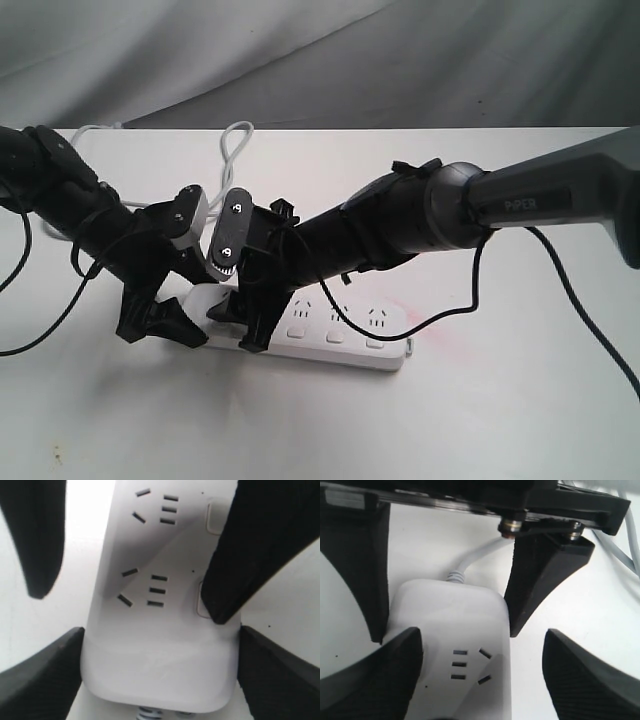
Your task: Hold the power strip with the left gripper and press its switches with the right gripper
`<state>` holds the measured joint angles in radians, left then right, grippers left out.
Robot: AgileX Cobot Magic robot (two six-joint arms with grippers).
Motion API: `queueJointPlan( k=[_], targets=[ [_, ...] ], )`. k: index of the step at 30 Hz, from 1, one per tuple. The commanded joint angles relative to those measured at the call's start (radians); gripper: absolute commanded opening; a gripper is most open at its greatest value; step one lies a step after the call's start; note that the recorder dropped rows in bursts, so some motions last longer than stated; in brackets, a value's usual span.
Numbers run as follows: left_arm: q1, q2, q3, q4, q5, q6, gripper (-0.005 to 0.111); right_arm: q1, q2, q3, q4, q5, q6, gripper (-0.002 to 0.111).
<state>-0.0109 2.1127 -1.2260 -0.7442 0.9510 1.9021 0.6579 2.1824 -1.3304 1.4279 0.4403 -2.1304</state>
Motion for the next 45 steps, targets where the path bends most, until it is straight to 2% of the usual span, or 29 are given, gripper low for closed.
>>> queueJointPlan(
  k=[1, 36, 45],
  targets=[
    [-0.004, 0.006, 0.0, 0.022, 0.013, -0.007, 0.064, 0.005, 0.023, 0.002, -0.051, -0.008, -0.008, 0.064],
    [-0.004, 0.006, 0.0, 0.022, 0.013, -0.005, 0.064, -0.021, 0.058, 0.008, -0.142, -0.019, 0.037, 0.064],
    [-0.004, 0.006, 0.0, 0.022, 0.013, -0.01, 0.064, -0.021, -0.087, 0.008, -0.119, 0.039, 0.076, 0.064]
  ],
)
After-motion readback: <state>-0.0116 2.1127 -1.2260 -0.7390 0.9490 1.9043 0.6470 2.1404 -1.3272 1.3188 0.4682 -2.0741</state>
